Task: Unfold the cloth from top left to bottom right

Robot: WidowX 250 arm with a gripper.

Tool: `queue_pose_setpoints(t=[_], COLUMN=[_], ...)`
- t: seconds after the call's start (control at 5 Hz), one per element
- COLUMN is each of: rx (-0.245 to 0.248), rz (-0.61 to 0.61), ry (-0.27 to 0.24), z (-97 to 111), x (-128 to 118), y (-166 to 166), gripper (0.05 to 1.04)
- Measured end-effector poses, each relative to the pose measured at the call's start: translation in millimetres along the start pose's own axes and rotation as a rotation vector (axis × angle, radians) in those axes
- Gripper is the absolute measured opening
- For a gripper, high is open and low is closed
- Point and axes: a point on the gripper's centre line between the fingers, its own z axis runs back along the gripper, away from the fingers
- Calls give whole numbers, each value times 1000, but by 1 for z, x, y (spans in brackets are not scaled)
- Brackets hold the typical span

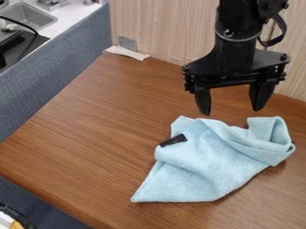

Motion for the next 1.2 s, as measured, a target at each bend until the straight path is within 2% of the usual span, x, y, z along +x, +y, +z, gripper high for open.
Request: queue_pose_setpoints(t=[0.2, 0.4, 0.6, 0.8, 1.2], rx=[13, 6, -21, 8, 122], rz=[-3, 23, 69, 77, 32], ry=[19, 55, 70, 85, 154], z=[-7, -24, -22, -26, -64], x=[-3, -2, 3, 7, 0], y=[3, 29, 50, 70, 91], gripper=[1000, 1000, 1000, 1000, 1000])
